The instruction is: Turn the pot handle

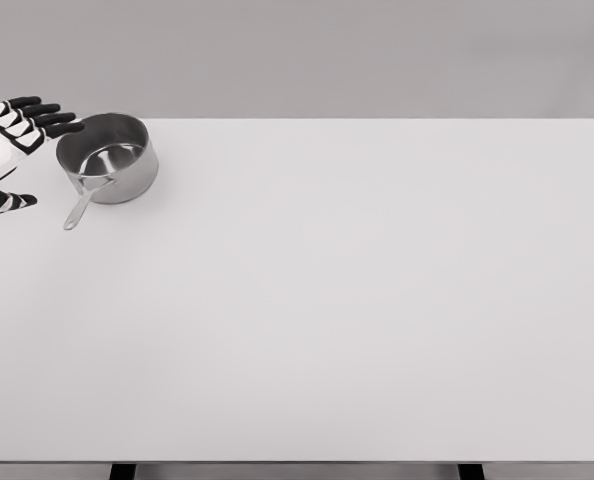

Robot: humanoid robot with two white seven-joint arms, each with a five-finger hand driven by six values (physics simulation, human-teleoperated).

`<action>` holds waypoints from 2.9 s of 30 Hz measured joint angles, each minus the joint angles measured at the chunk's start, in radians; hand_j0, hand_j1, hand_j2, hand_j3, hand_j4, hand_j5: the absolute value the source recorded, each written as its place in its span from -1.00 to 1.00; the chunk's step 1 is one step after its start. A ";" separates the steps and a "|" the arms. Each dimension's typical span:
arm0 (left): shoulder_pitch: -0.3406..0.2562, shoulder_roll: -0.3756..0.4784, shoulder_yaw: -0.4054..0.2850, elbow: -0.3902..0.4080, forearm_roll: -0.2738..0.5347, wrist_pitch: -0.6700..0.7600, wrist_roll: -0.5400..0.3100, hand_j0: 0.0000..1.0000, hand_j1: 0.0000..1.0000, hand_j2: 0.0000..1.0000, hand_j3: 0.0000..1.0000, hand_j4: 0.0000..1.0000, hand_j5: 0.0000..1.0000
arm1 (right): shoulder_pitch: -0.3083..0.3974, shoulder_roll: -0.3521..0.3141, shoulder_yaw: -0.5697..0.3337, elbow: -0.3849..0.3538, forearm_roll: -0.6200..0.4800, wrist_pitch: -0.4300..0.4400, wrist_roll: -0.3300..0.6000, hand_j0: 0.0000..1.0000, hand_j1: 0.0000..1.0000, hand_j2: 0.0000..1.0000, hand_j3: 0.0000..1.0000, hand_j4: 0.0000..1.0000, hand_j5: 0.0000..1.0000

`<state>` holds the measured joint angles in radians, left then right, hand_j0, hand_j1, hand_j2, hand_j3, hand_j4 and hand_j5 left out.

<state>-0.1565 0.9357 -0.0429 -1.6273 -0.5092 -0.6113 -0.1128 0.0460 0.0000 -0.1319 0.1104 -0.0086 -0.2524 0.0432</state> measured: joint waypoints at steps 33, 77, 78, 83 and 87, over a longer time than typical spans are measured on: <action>-0.190 -0.440 -0.181 0.113 -0.509 0.000 0.006 1.00 1.00 1.00 1.00 1.00 1.00 | -0.003 0.000 -0.003 0.000 -0.005 0.001 -0.054 1.00 1.00 1.00 1.00 1.00 1.00; -0.143 -0.375 -0.023 0.247 -0.535 0.000 0.013 1.00 1.00 1.00 1.00 1.00 1.00 | -0.003 0.000 -0.003 0.000 -0.005 0.001 -0.054 1.00 1.00 1.00 1.00 1.00 1.00; -0.140 -0.371 -0.017 0.247 -0.535 0.000 0.013 1.00 1.00 1.00 1.00 1.00 1.00 | -0.003 0.000 -0.003 0.000 -0.005 0.001 -0.054 1.00 1.00 1.00 1.00 1.00 1.00; -0.140 -0.360 0.004 0.259 -0.535 0.000 0.014 1.00 1.00 1.00 1.00 1.00 1.00 | -0.003 0.000 -0.003 0.000 -0.005 0.001 -0.054 1.00 1.00 1.00 1.00 1.00 1.00; -0.140 -0.349 0.022 0.273 -0.535 0.000 0.015 1.00 1.00 1.00 1.00 1.00 1.00 | -0.003 0.000 -0.003 0.000 -0.005 0.001 -0.054 1.00 1.00 1.00 1.00 1.00 1.00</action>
<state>-0.2961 0.5863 -0.0211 -1.3545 -1.0438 -0.6114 -0.0980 0.0430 0.0000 -0.1348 0.1105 -0.0134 -0.2515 -0.0108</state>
